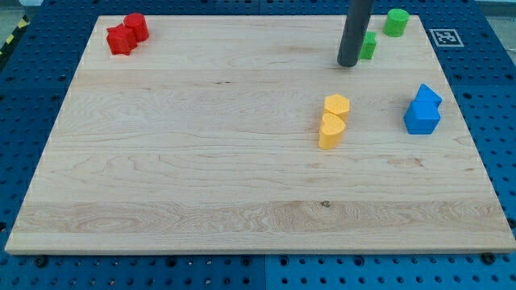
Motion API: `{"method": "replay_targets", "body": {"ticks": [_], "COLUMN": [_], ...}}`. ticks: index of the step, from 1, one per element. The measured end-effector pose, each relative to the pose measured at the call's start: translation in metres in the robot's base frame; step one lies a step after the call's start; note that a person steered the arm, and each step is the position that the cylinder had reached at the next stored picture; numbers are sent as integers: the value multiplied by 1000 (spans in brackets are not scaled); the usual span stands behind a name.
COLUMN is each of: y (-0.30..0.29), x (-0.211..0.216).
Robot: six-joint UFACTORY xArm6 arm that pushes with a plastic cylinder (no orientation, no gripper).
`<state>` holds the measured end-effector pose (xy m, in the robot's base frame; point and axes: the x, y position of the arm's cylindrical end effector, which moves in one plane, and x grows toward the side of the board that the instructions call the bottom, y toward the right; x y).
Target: Push the green star to the bottom left of the green circle
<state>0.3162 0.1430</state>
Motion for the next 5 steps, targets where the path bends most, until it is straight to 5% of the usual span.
{"method": "replay_targets", "body": {"ticks": [5], "y": [17], "x": [-16]}}
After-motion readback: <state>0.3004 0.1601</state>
